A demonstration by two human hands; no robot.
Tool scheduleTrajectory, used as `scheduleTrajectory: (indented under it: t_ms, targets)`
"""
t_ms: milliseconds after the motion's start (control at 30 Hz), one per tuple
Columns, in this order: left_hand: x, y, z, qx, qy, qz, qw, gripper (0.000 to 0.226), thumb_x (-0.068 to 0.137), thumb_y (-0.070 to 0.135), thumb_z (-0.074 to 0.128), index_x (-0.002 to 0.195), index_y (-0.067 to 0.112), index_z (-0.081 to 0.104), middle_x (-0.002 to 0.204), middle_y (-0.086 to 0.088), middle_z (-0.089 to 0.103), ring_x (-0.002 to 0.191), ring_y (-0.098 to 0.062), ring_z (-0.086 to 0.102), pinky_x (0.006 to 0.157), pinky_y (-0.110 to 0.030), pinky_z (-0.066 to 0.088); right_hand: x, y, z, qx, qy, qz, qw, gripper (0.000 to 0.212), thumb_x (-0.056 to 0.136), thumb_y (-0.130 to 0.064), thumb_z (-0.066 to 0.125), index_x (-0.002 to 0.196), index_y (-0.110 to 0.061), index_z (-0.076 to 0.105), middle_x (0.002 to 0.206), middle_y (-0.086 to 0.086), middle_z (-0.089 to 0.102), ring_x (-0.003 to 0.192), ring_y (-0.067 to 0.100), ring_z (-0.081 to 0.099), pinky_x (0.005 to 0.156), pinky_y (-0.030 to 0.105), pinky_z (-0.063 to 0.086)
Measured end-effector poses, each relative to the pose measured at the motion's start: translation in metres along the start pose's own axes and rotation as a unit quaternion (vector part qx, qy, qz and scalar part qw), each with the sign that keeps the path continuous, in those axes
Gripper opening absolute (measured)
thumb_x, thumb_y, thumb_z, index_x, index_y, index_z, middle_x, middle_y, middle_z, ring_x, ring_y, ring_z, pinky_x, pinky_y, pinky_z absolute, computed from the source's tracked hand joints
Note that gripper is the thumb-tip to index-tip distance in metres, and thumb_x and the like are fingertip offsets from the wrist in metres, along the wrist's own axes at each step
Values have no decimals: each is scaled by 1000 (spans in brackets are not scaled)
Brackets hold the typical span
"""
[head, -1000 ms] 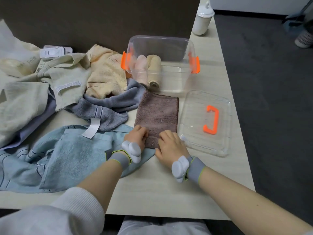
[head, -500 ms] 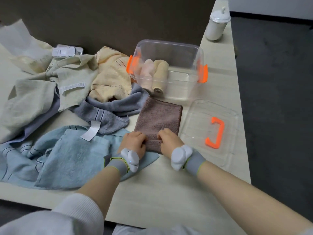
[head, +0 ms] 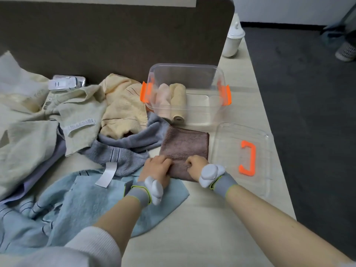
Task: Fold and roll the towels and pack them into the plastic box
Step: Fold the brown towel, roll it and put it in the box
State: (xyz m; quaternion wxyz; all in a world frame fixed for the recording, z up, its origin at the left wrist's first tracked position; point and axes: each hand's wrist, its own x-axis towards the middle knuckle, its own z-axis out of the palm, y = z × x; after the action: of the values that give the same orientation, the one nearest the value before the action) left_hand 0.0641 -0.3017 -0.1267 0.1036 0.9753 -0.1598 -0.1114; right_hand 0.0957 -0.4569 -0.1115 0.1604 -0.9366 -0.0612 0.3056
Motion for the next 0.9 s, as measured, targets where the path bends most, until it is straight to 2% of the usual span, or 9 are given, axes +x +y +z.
scheduleTrajectory:
  t_ms: [100,233,400,467,533,700,767,833,900]
  targets:
    - [16,-2,-6,-19,-68,-46,996,32,81,19,41,103,5,61,106,-13,63,101,-31,60,79,-33,46,-11,-2,27,-57,159,-93,981,26,72,-1,53,94,-4,65,98,15,62,93,33,61,83,35,49]
    - [42,-6,-10,-36,-97,-83,991,31,90,19,47,117,8,57,123,-12,58,116,-29,53,89,-31,42,-14,3,38,-106,196,-125,967,17,50,-17,52,64,-15,63,68,2,61,59,21,61,58,24,48]
    - [29,-3,4,69,7,17,997,41,52,33,52,83,11,68,80,-7,63,76,-30,66,75,-34,33,16,1,10,-5,89,-36,995,36,87,-8,49,122,-4,55,130,13,51,124,27,45,100,30,34]
    - [28,-2,6,120,-6,25,992,52,38,34,68,86,15,67,80,-2,62,75,-24,66,75,-31,36,26,0,-1,68,74,1,995,37,85,-7,54,122,-7,58,131,11,54,124,26,47,99,25,34]
    - [33,0,-2,93,-70,-1,993,47,62,22,70,107,11,59,106,-7,58,103,-27,58,85,-34,41,23,0,0,86,86,10,993,36,82,-7,53,118,-7,57,126,11,55,120,26,49,98,24,33]
    - [52,-2,-11,-23,-142,-110,983,31,80,17,52,110,14,58,117,-7,61,110,-28,57,86,-30,46,8,5,33,-83,231,-124,961,30,54,-18,34,76,-15,55,72,3,60,75,20,43,64,26,39]
    - [45,-3,-7,22,-64,-67,995,30,75,18,55,104,13,57,110,-5,59,105,-28,57,80,-30,36,13,2,27,-81,193,-102,973,27,61,-9,45,84,-11,60,83,7,64,85,25,53,70,28,49]
    - [35,-6,0,108,29,-31,993,36,54,23,58,89,14,61,90,-4,59,86,-28,62,73,-33,26,22,-4,8,-8,115,-53,992,39,78,-4,50,115,-11,59,118,11,60,113,28,53,95,29,43]
    - [31,-8,3,117,35,-32,992,45,46,24,59,90,15,63,87,-3,59,83,-27,64,73,-34,25,32,-9,-4,81,58,2,995,39,82,-6,51,117,-20,59,130,5,57,123,24,50,98,24,39]
